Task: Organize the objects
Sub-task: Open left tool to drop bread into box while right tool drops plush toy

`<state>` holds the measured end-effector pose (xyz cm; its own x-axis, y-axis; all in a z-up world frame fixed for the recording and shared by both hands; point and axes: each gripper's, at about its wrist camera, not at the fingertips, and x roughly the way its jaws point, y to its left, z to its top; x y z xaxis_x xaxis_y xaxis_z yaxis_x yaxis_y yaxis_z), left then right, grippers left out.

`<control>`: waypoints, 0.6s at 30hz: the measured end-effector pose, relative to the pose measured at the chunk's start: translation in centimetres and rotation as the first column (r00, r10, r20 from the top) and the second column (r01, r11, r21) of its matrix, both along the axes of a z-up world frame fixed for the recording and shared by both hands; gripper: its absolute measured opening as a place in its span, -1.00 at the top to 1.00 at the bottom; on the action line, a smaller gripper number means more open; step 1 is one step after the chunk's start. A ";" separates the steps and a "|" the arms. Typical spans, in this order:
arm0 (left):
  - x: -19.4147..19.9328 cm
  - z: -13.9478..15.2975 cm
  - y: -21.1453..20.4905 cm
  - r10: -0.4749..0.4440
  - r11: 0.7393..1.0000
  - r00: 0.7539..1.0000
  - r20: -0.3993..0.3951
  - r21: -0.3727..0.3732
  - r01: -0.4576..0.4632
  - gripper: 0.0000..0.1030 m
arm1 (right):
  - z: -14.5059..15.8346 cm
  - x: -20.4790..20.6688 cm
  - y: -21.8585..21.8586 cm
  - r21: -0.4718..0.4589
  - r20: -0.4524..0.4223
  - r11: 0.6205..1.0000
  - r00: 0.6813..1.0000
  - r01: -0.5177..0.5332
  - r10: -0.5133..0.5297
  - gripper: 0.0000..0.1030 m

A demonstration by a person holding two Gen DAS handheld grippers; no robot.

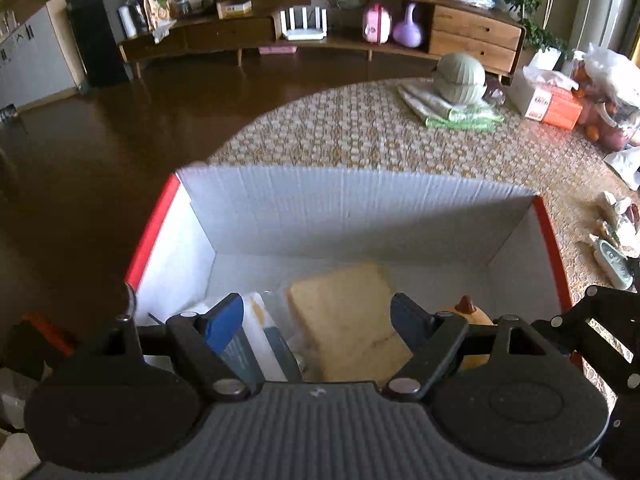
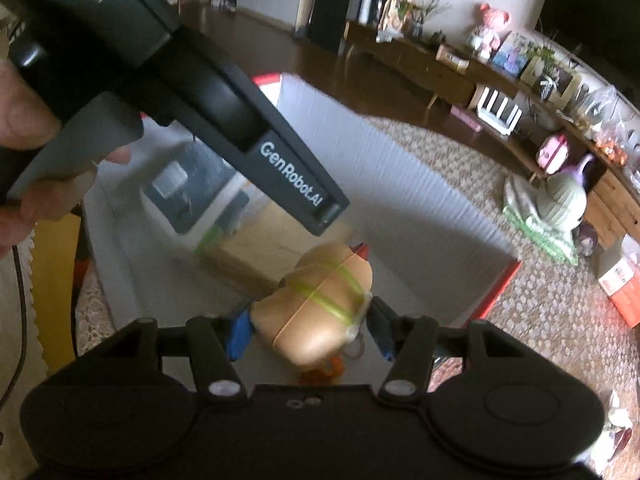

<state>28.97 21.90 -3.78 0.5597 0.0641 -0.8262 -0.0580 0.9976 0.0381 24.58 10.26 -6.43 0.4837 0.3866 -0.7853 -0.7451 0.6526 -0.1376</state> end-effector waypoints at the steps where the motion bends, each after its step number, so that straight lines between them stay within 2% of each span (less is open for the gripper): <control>1: 0.0 -0.3 0.0 0.001 1.000 1.000 -0.007 -0.004 -0.001 -0.57 | -0.2 0.1 0.0 -0.002 -0.007 1.000 1.000 0.008 -0.008 -0.16; 7: -0.1 -1.9 0.5 0.020 0.999 0.999 -0.034 -0.025 -0.021 -0.57 | -0.5 -0.3 -0.1 0.004 -0.017 1.000 1.000 0.020 -0.020 -0.24; 11: -0.4 -2.0 0.8 0.034 0.998 0.999 -0.032 -0.044 -0.035 -0.57 | 0.2 -0.5 -1.0 0.035 -0.010 0.999 0.999 0.037 -0.037 -0.50; 18: -1.6 -0.6 0.8 0.050 0.997 0.999 0.002 -0.059 -0.050 -0.57 | 2.7 -1.9 -2.9 0.109 -0.004 0.994 1.000 0.019 -0.019 -0.55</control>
<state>27.39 22.73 -4.36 0.5596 0.0433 -0.8276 -0.1079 0.9939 -0.0210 22.66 7.32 -3.76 0.4893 0.4609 -0.7404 -0.7328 0.6776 -0.0625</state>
